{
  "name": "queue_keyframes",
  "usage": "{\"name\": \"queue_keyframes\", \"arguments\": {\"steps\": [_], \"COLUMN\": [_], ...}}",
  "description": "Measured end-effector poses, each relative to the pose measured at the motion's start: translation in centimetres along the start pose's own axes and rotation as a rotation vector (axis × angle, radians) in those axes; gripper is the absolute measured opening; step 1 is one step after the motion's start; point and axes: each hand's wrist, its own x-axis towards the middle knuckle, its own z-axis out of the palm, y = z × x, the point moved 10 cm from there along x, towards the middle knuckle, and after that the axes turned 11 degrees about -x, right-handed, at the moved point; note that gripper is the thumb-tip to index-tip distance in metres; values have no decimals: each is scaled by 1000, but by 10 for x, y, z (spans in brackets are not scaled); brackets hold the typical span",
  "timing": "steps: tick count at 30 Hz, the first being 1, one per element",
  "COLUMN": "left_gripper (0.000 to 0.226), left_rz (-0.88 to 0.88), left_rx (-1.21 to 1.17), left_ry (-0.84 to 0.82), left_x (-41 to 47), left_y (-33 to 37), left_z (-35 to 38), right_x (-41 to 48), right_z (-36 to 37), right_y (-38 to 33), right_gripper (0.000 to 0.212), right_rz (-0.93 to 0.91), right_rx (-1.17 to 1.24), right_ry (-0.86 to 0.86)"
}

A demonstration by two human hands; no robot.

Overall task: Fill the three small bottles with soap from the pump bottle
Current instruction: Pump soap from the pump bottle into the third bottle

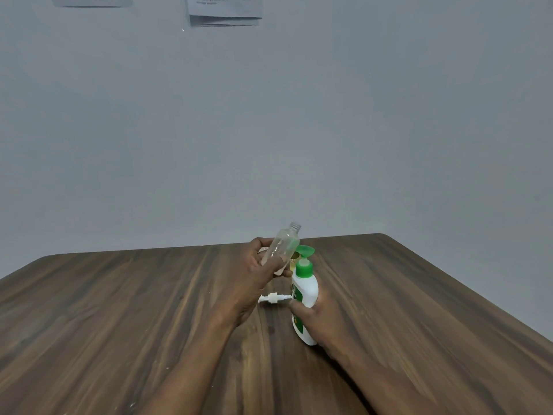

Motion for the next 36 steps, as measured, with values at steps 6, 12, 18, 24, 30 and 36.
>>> {"name": "queue_keyframes", "arguments": {"steps": [6,12,18,24,30,36], "left_gripper": [59,54,48,37,44,38], "left_rz": [99,121,154,163,84,64], "left_rx": [-28,-26,-11,-28,61,163], "left_ry": [106,114,150,159,166,163], "left_x": [-3,-2,-5,-9,-26,-41], "left_y": [4,7,7,6,-3,-11], "left_z": [-9,-9,-11,-15,-45,-67], "right_x": [-8,-9,-13,-17,-18,-18], "right_z": [-3,-8,-8,-14,-50,-44], "right_y": [-15,-15,-22,-26,-52,-69], "right_gripper": [33,42,60,56,98,84], "right_rz": [-28,-20,-71,-112,-305,-436], "right_rx": [98,71,69,188,-18,-179], "right_ry": [17,85,113,181,362,370]}}
